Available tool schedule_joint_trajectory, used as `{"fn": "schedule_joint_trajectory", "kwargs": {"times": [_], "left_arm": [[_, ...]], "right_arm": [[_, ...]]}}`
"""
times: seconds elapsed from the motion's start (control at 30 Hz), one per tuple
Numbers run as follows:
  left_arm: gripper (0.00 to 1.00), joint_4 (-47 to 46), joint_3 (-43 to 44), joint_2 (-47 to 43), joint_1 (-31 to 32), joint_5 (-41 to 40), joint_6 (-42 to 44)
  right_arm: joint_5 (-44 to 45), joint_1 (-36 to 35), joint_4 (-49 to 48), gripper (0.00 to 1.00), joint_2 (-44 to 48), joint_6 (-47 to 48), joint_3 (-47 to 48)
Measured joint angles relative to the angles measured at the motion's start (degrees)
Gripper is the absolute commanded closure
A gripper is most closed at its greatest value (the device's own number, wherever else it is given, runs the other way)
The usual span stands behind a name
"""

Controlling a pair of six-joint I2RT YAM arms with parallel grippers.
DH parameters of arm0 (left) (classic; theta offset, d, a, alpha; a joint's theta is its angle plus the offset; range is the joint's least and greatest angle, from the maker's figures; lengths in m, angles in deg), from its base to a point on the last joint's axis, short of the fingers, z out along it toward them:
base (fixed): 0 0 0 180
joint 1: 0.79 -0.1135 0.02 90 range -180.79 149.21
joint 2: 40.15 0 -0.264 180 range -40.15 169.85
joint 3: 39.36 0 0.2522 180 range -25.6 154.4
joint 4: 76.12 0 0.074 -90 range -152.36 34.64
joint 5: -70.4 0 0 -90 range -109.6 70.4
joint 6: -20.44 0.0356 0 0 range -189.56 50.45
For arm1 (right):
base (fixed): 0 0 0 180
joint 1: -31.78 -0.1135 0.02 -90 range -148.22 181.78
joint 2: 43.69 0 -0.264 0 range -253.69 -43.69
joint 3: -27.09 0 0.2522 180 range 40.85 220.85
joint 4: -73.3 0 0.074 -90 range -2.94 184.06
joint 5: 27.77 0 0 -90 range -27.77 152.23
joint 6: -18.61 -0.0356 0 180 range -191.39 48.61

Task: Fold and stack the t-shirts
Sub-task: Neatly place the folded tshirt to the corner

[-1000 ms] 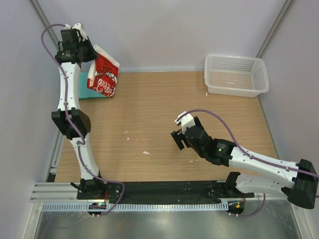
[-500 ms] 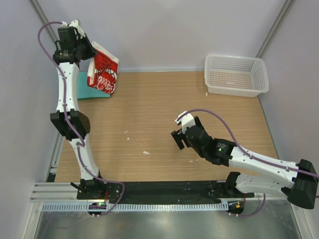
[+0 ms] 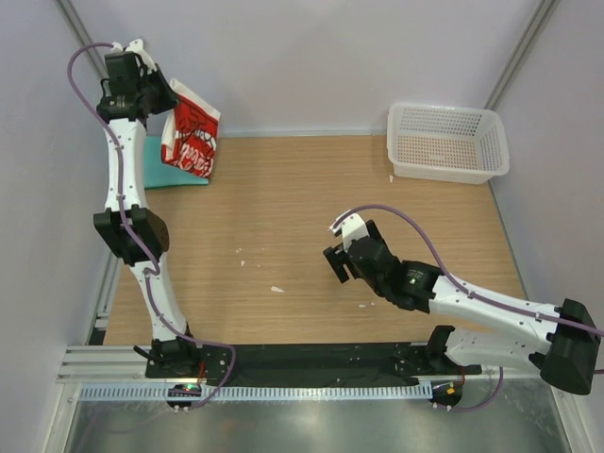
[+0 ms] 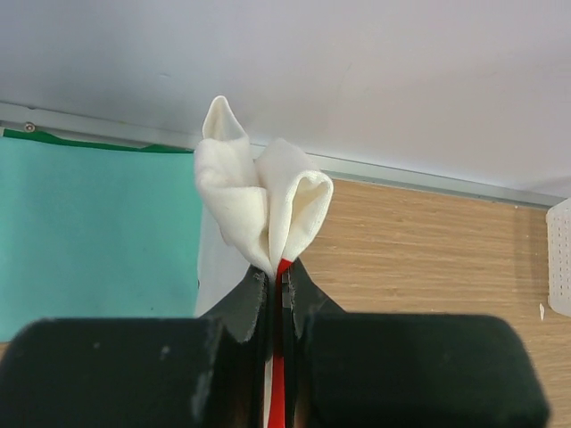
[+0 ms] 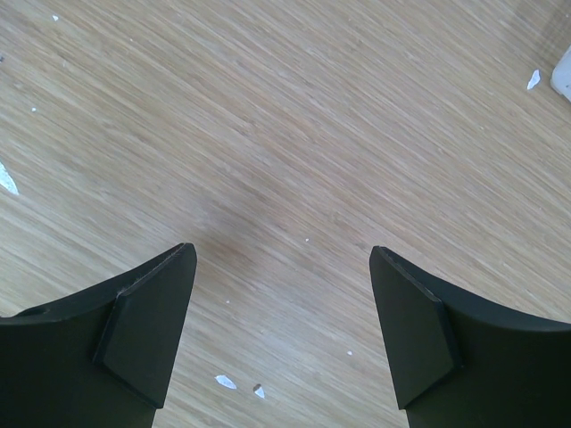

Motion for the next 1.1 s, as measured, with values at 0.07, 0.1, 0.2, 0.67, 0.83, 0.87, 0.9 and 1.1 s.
{"fn": "schedule_joint_trajectory", "kwargs": {"times": [0.07, 0.1, 0.2, 0.67, 0.83, 0.87, 0.9, 1.1], "left_arm": [[1.0, 0.0, 0.0, 0.6, -0.2, 0.2, 0.0], [1.0, 0.0, 0.0, 0.9, -0.4, 0.2, 0.0], [1.0, -0.1, 0.0, 1.9, -0.8, 0.7, 0.0], [1.0, -4.5, -0.5, 6.3, -4.4, 3.7, 0.5], [1.0, -6.4, -0.4, 10.1, -5.6, 4.9, 0.5], [1.0, -6.8, -0.1, 10.8, -5.9, 5.2, 0.5], [1.0, -7.2, 0.2, 11.6, -6.2, 5.4, 0.5], [1.0, -10.5, 2.0, 16.5, -8.6, 6.6, 0.2]], "right_arm": [[-0.3, 0.2, 0.0, 0.15, -0.7, 0.0, 0.0], [-0.4, 0.3, 0.0, 0.15, -0.9, 0.0, 0.0], [-0.8, 0.6, 0.0, 0.15, -1.6, 0.0, 0.0], [-2.7, 2.2, 0.0, 0.15, -7.2, 0.1, 1.7], [-3.7, 2.9, 0.0, 0.15, -9.9, 0.3, 3.3], [-3.8, 3.0, -0.1, 0.15, -10.4, 0.3, 3.5], [-4.1, 3.2, 0.0, 0.15, -11.2, 0.3, 3.7], [-5.4, 4.3, 0.0, 0.15, -16.1, 0.6, 6.5]]}}
